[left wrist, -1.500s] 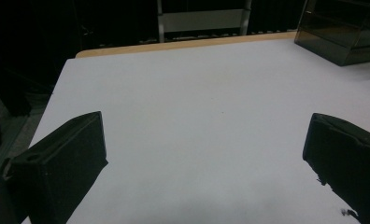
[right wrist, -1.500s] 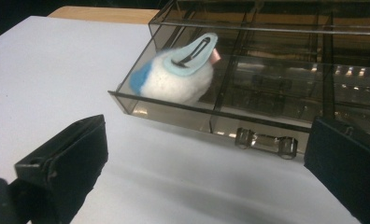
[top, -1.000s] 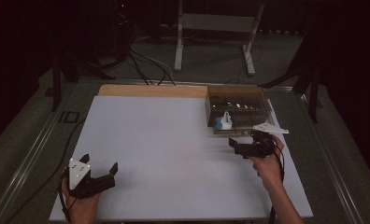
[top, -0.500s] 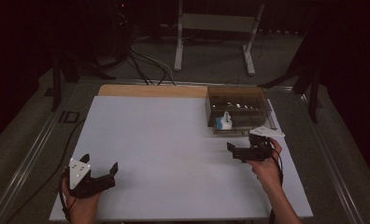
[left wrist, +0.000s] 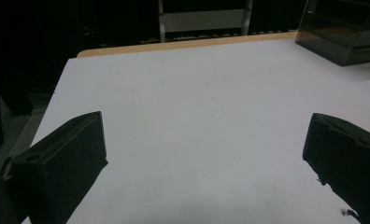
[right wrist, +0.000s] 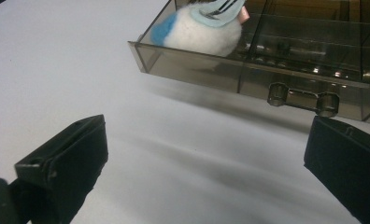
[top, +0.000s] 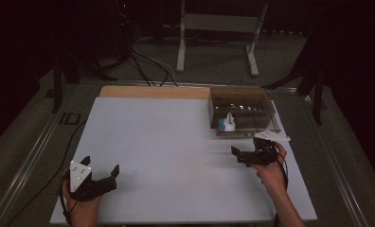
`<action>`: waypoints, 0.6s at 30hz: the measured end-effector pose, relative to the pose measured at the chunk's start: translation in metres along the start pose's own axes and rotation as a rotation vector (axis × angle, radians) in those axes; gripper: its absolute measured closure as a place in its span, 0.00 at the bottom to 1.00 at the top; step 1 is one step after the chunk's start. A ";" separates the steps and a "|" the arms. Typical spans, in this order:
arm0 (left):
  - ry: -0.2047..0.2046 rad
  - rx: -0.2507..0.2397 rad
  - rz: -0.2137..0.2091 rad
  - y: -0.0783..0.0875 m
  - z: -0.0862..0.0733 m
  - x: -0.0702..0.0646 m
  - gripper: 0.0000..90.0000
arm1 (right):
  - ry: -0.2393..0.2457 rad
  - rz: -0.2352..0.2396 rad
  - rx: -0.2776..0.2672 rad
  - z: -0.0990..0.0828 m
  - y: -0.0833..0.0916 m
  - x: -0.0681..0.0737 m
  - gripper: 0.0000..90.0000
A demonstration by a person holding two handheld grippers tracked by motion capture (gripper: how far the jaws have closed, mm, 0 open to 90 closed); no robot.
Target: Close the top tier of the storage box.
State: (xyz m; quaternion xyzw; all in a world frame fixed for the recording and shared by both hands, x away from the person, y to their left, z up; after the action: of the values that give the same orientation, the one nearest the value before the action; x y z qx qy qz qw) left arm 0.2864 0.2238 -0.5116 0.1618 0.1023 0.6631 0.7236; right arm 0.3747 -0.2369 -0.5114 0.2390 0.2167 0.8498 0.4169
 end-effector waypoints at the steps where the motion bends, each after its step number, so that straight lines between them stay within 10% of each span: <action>1: 0.000 0.000 0.000 0.000 0.000 0.000 0.01 | 0.000 0.000 0.000 0.000 0.000 0.000 0.00; 11: 0.001 -0.001 0.000 0.000 0.000 0.000 0.01 | -0.011 -0.003 -0.016 -0.001 0.002 0.000 0.04; 18: -0.003 -0.002 -0.001 0.000 0.001 -0.001 0.01 | -0.008 -0.033 -0.074 0.004 0.008 -0.004 0.40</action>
State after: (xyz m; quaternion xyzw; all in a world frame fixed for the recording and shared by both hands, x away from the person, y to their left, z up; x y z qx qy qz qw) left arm 0.2865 0.2231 -0.5111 0.1618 0.1007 0.6626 0.7243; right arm 0.3743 -0.2436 -0.5046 0.2232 0.1874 0.8492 0.4403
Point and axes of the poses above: each handheld gripper's, and its own axes: y roughly backward along the jaws, z roughly out of its top, x roughly to its left, the point moved 8 cm from there along -y, roughly forward along the jaws, and after that the axes turned 10 degrees about z, right-handed, at the moved point
